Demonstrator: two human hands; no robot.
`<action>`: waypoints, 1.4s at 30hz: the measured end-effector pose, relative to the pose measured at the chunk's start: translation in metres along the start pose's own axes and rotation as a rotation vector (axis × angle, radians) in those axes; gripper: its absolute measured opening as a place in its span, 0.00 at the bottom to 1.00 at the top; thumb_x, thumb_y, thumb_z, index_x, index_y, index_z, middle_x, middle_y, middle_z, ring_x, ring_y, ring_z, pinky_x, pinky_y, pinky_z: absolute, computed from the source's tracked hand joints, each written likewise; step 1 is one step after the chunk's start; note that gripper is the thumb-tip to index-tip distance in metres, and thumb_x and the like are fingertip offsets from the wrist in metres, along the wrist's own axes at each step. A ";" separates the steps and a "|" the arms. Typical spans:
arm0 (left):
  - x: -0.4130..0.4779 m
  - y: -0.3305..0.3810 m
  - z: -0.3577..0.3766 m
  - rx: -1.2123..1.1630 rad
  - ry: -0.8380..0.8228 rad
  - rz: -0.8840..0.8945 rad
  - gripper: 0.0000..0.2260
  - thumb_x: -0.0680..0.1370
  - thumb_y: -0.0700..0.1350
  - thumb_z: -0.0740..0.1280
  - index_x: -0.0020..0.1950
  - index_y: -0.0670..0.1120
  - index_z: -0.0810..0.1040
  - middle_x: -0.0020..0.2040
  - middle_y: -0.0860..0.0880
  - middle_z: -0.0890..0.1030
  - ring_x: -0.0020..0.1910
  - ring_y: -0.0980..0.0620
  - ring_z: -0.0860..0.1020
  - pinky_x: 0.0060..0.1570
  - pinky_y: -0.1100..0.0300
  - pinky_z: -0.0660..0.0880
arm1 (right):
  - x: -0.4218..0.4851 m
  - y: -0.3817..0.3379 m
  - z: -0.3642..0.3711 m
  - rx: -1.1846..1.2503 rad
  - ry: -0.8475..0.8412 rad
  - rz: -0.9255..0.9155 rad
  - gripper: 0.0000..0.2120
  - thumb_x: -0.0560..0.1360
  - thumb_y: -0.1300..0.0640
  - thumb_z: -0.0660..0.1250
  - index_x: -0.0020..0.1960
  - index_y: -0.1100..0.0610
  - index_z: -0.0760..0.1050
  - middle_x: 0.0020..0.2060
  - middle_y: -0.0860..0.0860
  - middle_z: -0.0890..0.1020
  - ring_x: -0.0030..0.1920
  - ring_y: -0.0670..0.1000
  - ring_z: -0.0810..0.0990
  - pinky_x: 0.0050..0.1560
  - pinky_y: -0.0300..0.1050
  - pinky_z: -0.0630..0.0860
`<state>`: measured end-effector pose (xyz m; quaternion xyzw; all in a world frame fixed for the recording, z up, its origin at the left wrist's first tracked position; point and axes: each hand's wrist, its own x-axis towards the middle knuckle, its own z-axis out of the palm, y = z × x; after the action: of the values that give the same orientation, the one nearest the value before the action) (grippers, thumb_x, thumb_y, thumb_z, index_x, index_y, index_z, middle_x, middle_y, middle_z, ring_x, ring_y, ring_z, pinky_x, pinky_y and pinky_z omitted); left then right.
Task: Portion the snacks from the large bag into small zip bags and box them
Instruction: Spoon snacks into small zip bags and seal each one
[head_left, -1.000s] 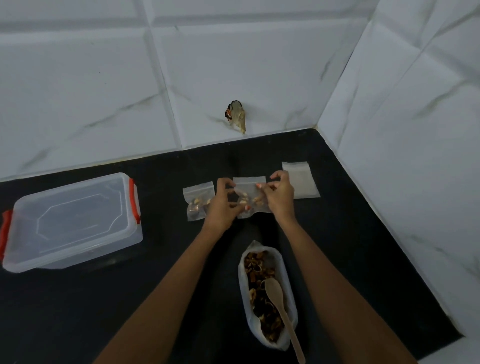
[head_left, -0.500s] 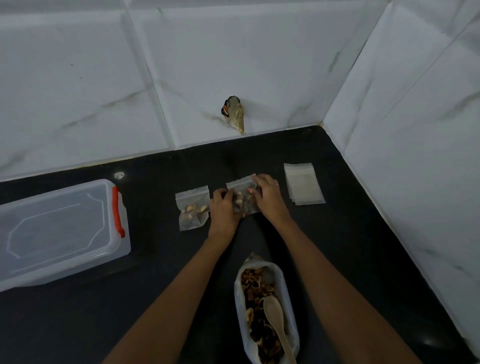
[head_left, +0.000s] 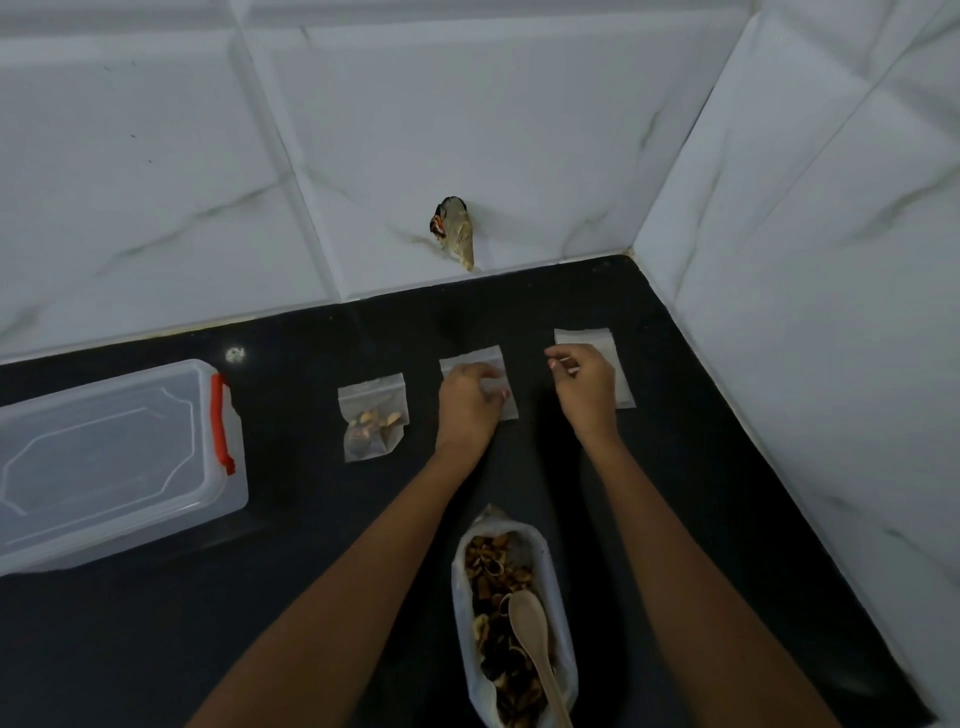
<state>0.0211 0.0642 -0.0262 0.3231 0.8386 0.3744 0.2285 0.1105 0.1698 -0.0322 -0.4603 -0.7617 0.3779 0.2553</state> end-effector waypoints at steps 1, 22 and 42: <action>0.002 0.006 0.005 -0.044 -0.010 0.001 0.10 0.76 0.38 0.66 0.57 0.42 0.77 0.57 0.44 0.78 0.54 0.49 0.77 0.54 0.60 0.74 | 0.003 0.004 -0.006 -0.005 0.037 0.040 0.09 0.75 0.65 0.63 0.54 0.60 0.78 0.53 0.54 0.78 0.48 0.45 0.75 0.52 0.37 0.72; 0.038 0.056 0.093 -0.189 -0.039 -0.177 0.16 0.73 0.36 0.68 0.60 0.41 0.71 0.55 0.42 0.77 0.54 0.47 0.77 0.53 0.56 0.75 | 0.032 0.051 -0.045 0.020 0.106 0.436 0.13 0.71 0.65 0.69 0.54 0.59 0.75 0.48 0.54 0.79 0.43 0.46 0.75 0.44 0.38 0.70; 0.010 0.069 0.054 -0.427 -0.049 -0.239 0.08 0.77 0.43 0.66 0.37 0.45 0.77 0.39 0.46 0.79 0.43 0.49 0.78 0.52 0.51 0.77 | 0.006 0.008 -0.075 0.209 0.069 0.467 0.11 0.71 0.62 0.70 0.53 0.61 0.77 0.49 0.54 0.79 0.47 0.47 0.75 0.46 0.39 0.71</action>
<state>0.0733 0.1327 -0.0077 0.1749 0.7668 0.5058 0.3545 0.1672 0.2027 0.0057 -0.6075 -0.5824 0.4873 0.2331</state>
